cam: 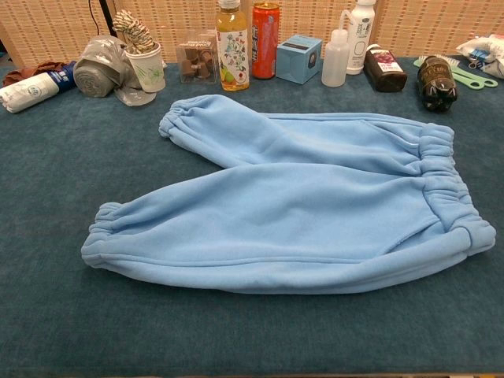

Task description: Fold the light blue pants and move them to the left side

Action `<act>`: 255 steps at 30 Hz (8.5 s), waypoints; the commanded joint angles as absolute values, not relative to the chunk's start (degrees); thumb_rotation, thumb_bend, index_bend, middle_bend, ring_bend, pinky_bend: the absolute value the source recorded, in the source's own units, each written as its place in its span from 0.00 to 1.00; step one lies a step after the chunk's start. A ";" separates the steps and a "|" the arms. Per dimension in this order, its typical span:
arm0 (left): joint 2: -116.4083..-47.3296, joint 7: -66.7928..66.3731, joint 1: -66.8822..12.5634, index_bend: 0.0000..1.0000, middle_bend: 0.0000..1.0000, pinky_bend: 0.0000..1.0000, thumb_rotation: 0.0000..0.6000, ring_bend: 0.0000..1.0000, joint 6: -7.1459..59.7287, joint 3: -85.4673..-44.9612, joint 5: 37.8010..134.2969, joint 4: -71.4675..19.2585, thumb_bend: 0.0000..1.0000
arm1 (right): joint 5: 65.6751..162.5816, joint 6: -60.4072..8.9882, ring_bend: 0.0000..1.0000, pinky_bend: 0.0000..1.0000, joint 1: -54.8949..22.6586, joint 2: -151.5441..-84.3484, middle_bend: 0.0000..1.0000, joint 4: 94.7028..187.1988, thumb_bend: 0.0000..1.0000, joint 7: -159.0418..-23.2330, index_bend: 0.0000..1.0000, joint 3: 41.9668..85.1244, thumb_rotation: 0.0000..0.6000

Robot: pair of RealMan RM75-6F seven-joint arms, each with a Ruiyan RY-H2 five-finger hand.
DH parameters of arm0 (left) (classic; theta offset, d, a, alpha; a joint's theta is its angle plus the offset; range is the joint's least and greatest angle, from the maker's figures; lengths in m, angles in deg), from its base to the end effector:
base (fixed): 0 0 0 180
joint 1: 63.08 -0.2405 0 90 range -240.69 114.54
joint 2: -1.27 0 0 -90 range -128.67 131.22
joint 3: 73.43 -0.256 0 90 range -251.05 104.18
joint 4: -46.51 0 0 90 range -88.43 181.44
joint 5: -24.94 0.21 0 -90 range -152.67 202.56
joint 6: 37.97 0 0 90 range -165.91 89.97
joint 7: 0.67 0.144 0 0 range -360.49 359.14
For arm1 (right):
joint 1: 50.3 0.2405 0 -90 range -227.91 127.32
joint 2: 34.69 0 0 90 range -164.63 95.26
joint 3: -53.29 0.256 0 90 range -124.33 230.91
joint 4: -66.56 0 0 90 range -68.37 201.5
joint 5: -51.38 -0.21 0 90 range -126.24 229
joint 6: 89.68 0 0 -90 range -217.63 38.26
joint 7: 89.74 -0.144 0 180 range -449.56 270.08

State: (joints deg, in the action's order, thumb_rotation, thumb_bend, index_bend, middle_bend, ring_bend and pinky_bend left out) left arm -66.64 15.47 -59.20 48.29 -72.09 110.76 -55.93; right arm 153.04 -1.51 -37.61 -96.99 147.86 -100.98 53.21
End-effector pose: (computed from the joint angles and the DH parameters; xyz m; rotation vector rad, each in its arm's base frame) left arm -0.2723 0.1671 0.1254 -1.4114 -0.8936 -0.8582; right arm -0.2917 -0.2099 0.1693 1.7138 -0.6972 1.0912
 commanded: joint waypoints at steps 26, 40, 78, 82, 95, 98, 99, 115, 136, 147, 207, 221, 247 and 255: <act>-66.18 14.57 -58.57 0.00 0.00 0.00 1.00 0.00 46.72 -71.20 108.09 -56.19 0.00 | 159.91 -13.96 0.00 0.03 -29.64 -113.17 0.00 135.69 0.00 -96.59 0.17 48.93 1.00; -65.55 13.22 -58.88 0.00 0.00 0.00 1.00 0.00 47.46 -70.89 107.83 -56.42 0.00 | 160.24 -14.48 0.11 0.27 -27.15 -118.43 0.10 132.59 0.09 -95.41 0.28 48.84 1.00; -74.74 -5.05 -47.55 0.00 0.00 0.00 1.00 0.00 41.31 -78.62 133.47 -37.19 0.00 | 155.61 -14.86 0.41 0.60 -22.17 -121.38 0.40 128.63 0.76 -115.65 0.60 46.87 1.00; -76.56 -4.07 -46.31 0.00 0.00 0.00 1.00 0.00 39.18 -79.72 134.23 -36.67 0.00 | 155.23 -15.17 0.41 0.60 -21.76 -120.55 0.40 129.79 0.78 -115.89 0.60 46.79 1.00; -79.90 -1.85 -43.38 0.00 0.00 0.00 1.00 0.00 33.84 -79.64 131.59 -37.29 0.00 | 154.30 -15.96 0.41 0.60 -21.09 -119.46 0.40 132.13 0.78 -116.66 0.60 46.53 1.00; -81.26 -1.69 -42.55 0.00 0.00 0.00 1.00 0.00 33.21 -79.14 130.99 -36.86 0.00 | 153.71 -16.14 0.41 0.60 -21.06 -119.30 0.40 132.35 0.78 -117.64 0.60 46.58 1.00; -81.56 -1.74 -42.40 0.00 0.00 0.00 1.00 0.00 33.19 -79.04 130.92 -36.67 0.00 | 153.63 -16.17 0.41 0.60 -21.03 -119.26 0.40 132.36 0.78 -117.77 0.60 46.61 1.00; -87.95 -3.20 -39.53 0.00 0.00 0.00 1.00 0.00 31.38 -78.14 128.65 -31.02 0.20 | 152.41 -16.78 0.41 0.60 -20.28 -118.01 0.40 134.19 0.78 -120.72 0.60 46.95 1.00; -94.96 -5.12 -37.44 0.57 0.44 0.55 1.00 0.46 32.96 -76.28 125.75 -24.16 0.46 | 152.22 -16.31 0.41 0.60 -20.06 -117.15 0.40 135.77 0.78 -122.03 0.60 47.02 1.00; -96.30 -5.02 -37.79 0.77 0.59 0.58 1.00 0.59 36.87 -75.10 124.92 -22.65 0.50 | 152.01 -16.21 0.41 0.60 -20.08 -116.84 0.40 136.02 0.78 -122.54 0.60 47.04 1.00; -95.51 30.64 -14.94 0.84 0.62 0.00 1.00 0.46 12.38 -54.82 87.33 -25.95 0.50 | 138.06 -37.53 0.41 0.60 -8.63 -115.38 0.41 128.79 0.79 -133.71 0.61 56.67 1.00; -100.13 27.32 -10.55 0.60 0.25 0.00 1.00 0.19 13.53 -54.82 88.48 -17.27 0.45 | 136.41 -40.53 0.41 0.60 -7.17 -116.75 0.41 125.07 0.79 -135.57 0.61 57.85 1.00; -101.69 26.37 -9.68 0.00 0.00 0.00 1.00 0.00 18.07 -54.59 88.20 -12.13 0.38 | 131.79 -39.47 0.00 0.00 -8.39 -118.07 0.00 121.41 0.00 -124.95 0.00 60.52 1.00; -99.94 24.06 -10.70 0.00 0.00 0.00 1.00 0.00 18.85 -55.59 89.59 -14.13 0.37 | 127.63 -38.40 0.00 0.00 -9.49 -117.16 0.00 125.08 0.00 -117.99 0.00 63.09 1.00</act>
State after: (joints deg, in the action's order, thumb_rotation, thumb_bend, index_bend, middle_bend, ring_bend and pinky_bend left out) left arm -100.33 24.39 -10.43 18.67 -55.34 89.30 -13.70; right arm 128.08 -38.88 -9.01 -117.77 123.86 -118.52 62.46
